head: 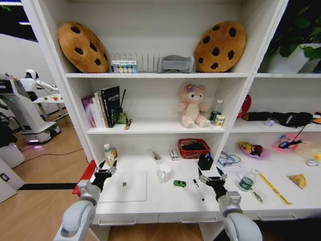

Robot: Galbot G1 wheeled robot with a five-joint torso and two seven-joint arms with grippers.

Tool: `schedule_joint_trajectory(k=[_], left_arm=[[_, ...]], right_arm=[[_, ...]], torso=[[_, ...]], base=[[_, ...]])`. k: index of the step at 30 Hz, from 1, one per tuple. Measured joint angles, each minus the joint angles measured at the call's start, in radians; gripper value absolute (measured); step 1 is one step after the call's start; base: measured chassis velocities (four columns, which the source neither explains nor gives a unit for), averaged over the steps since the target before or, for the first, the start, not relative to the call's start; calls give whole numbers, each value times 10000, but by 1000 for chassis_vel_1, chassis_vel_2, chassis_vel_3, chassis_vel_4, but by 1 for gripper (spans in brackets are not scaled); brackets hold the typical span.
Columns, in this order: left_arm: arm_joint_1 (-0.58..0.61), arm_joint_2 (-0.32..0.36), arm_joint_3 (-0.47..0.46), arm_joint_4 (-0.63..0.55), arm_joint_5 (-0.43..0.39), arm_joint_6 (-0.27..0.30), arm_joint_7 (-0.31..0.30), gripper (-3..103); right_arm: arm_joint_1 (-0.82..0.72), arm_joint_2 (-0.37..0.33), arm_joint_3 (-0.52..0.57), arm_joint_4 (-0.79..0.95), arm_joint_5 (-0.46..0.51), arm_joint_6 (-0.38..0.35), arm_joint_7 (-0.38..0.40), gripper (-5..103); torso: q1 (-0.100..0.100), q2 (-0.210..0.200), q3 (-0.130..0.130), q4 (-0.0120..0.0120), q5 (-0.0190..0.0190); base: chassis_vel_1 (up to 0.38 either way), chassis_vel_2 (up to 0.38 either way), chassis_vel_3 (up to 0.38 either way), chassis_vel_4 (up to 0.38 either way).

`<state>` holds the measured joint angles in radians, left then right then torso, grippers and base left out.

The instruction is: Organize the objects on the table.

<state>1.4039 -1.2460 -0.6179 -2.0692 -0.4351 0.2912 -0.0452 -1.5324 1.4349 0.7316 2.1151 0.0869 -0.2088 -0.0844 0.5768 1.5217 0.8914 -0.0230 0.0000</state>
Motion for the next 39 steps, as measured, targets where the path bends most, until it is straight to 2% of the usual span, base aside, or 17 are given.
schedule_joint_trajectory(k=[2,7,39], left_arm=[[1,1,0,-2,2,1,0,97],[5,3,0,-4,6,3,0,100],[6,5,1,-2,19,8,0,100]], right_arm=[[-10,-4,0,49,38,-37,0,100],[-57,-12,2,132,43,-65,0,100],[-242,29,-152,333,-122,-339,-13,100]], torso=[[0,0,0,0,0],[0,0,0,0,0],[-4,1,0,0,0]], base=[[0,0,0,0],[0,0,0,0],[25,-29,-25,27]])
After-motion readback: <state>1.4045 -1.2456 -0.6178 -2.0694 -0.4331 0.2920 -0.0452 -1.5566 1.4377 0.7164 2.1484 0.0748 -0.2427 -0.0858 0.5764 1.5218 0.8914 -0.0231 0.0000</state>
